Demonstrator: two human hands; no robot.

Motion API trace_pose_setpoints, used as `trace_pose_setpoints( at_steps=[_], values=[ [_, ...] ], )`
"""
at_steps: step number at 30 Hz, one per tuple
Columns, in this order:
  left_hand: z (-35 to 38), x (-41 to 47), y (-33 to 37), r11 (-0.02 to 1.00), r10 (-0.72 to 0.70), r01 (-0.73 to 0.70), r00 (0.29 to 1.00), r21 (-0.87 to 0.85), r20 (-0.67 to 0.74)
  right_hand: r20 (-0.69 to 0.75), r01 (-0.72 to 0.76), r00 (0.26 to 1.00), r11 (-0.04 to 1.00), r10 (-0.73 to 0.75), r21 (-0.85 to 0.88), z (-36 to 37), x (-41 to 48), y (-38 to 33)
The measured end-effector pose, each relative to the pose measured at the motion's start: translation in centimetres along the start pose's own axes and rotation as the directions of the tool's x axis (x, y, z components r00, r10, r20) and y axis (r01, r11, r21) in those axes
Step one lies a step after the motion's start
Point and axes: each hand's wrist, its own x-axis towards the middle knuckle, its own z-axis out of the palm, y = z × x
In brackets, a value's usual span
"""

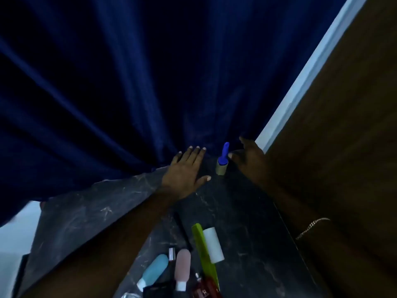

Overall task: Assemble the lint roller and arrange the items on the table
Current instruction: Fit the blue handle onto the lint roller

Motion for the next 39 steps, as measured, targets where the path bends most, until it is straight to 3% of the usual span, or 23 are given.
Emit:
trace_pose_setpoints(
  at_steps=[5, 10, 12, 15, 19, 24, 27, 30, 39],
  values=[
    [5.5, 4.3, 1.4, 0.97, -0.076, 0.109, 0.985, -0.219, 0.154, 0.045, -0.068, 0.997, 0.997, 0.067, 0.021, 3.7, 2.6, 1.8],
    [10.2, 8.2, 3.0, 0.794, -0.16, 0.249, 0.966, -0.555, 0.205, 0.091, -0.128, 0.989, 0.982, 0.117, 0.139, 6.3, 4.7, 2.2],
    [11.6, 9.5, 3.6, 0.699, -0.187, 0.284, 0.958, -0.656, 0.216, 0.043, -0.132, 0.991, 0.976, 0.126, 0.173, 7.4, 5.2, 2.8],
    [13.2, 10.6, 4.1, 0.607, -0.237, 0.334, 0.942, -0.721, 0.236, -0.032, -0.085, 0.995, 0.99, 0.089, 0.111, 8.1, 5.0, 3.3],
    [14.1, 10.2, 4.3, 0.548, -0.286, 0.29, 0.946, -0.785, 0.149, -0.068, -0.041, 0.996, 0.989, 0.051, 0.141, 8.4, 4.6, 4.1],
    [12.6, 7.8, 4.3, 0.425, -0.241, 0.258, 0.956, -0.868, 0.166, -0.019, -0.078, 0.995, 0.916, 0.093, 0.394, 6.9, 2.2, 3.4],
    [11.1, 5.5, 4.4, 0.444, -0.272, 0.197, 0.959, -0.874, 0.078, -0.016, -0.062, 0.997, 0.865, 0.081, 0.499, 6.0, 0.1, 2.2],
    [8.7, 1.8, 4.3, 0.41, -0.288, 0.165, 0.957, -0.897, 0.044, -0.011, -0.074, 0.996, 0.864, 0.092, 0.499, 5.3, -3.0, 1.1],
    [2.4, -11.9, 4.3, 0.538, -0.267, 0.122, 0.963, -0.834, -0.031, 0.058, -0.12, 0.993, 0.873, 0.105, 0.473, 4.0, -16.0, -3.7]
  ],
)
